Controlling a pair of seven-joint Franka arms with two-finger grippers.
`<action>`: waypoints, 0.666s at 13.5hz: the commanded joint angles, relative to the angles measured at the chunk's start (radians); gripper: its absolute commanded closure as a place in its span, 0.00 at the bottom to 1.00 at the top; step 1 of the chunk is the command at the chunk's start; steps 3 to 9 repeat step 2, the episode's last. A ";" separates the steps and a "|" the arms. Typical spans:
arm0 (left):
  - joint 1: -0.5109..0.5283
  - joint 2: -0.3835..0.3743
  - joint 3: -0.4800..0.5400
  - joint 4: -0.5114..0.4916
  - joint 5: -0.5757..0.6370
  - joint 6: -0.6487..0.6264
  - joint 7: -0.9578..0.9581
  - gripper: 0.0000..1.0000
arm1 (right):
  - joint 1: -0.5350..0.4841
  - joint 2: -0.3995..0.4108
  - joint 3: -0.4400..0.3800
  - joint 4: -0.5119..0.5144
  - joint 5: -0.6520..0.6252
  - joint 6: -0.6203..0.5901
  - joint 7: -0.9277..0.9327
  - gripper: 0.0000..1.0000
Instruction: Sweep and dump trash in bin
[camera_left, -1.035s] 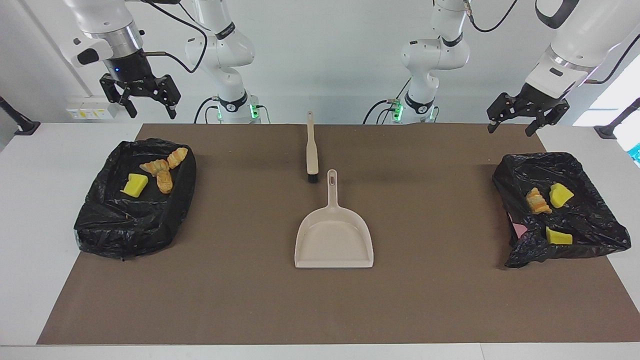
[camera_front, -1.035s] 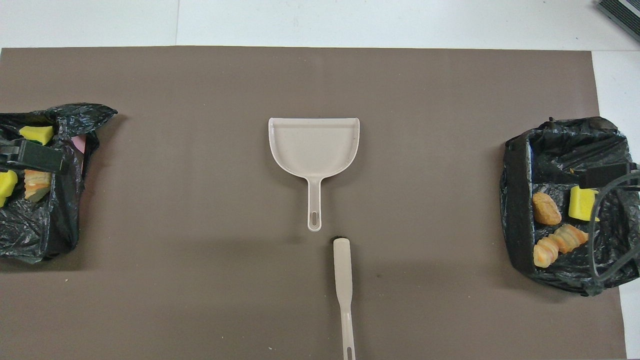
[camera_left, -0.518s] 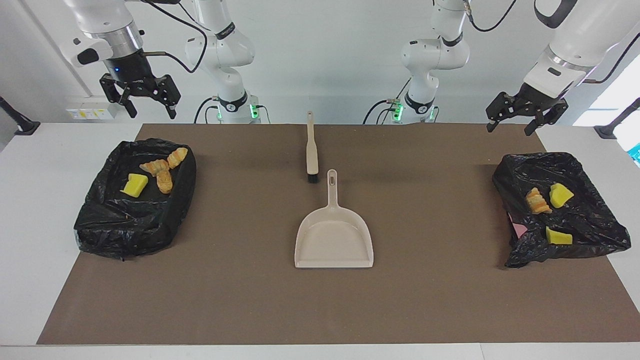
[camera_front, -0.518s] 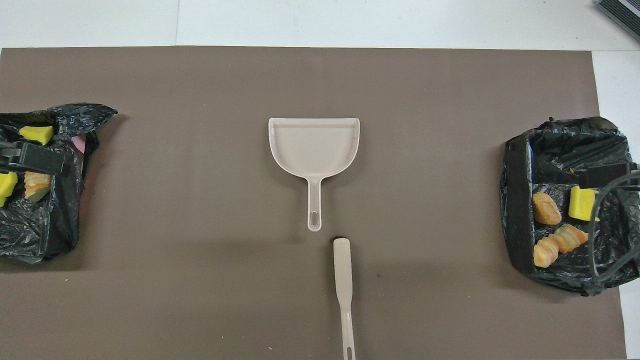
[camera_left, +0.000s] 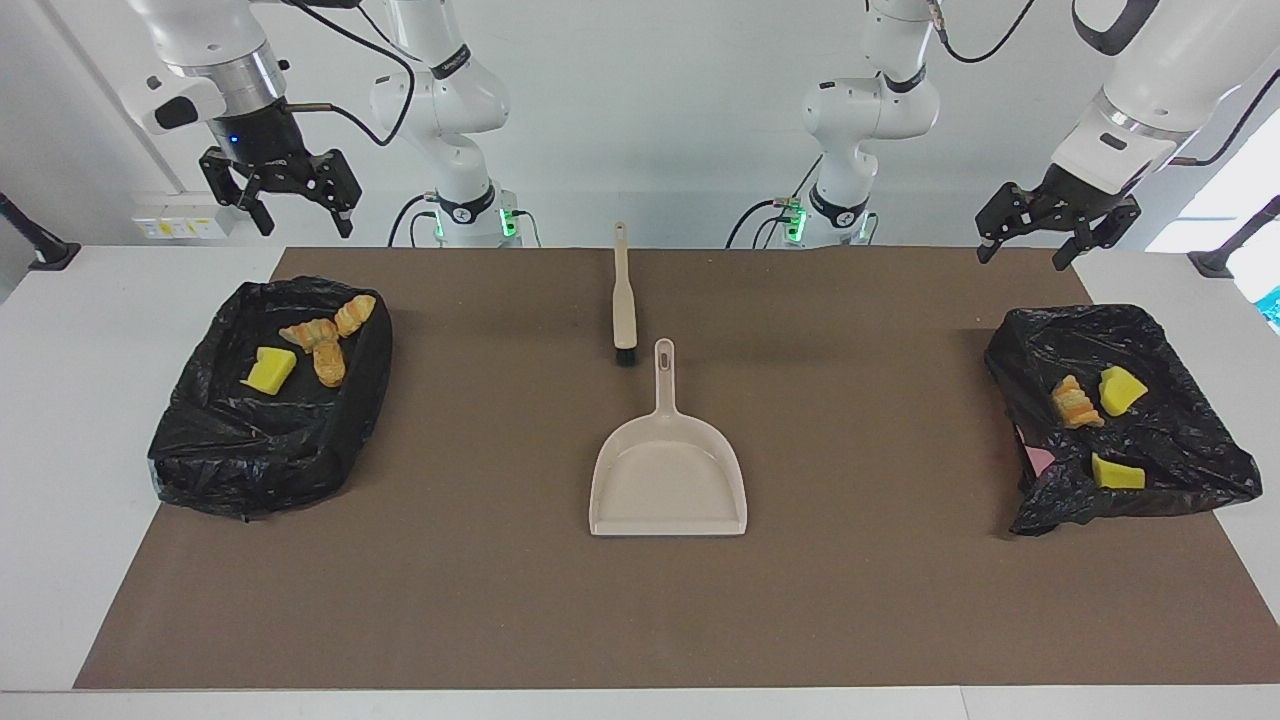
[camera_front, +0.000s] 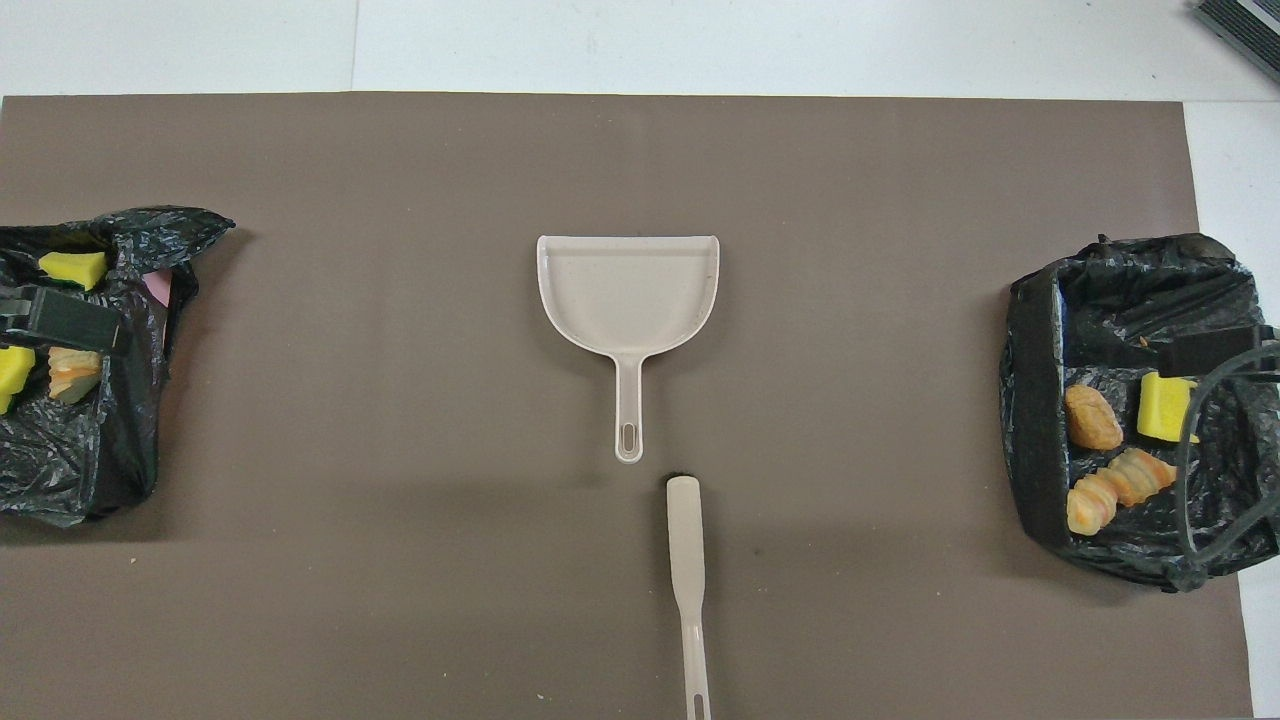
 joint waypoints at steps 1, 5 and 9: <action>-0.003 -0.027 0.010 -0.028 0.015 -0.009 0.015 0.00 | -0.005 0.000 0.001 -0.003 0.004 0.011 -0.019 0.00; -0.003 -0.027 0.010 -0.028 0.015 -0.009 0.015 0.00 | -0.005 -0.002 0.001 -0.003 0.004 0.011 -0.019 0.00; -0.003 -0.027 0.010 -0.028 0.015 -0.009 0.015 0.00 | -0.005 -0.002 0.001 -0.003 0.004 0.011 -0.019 0.00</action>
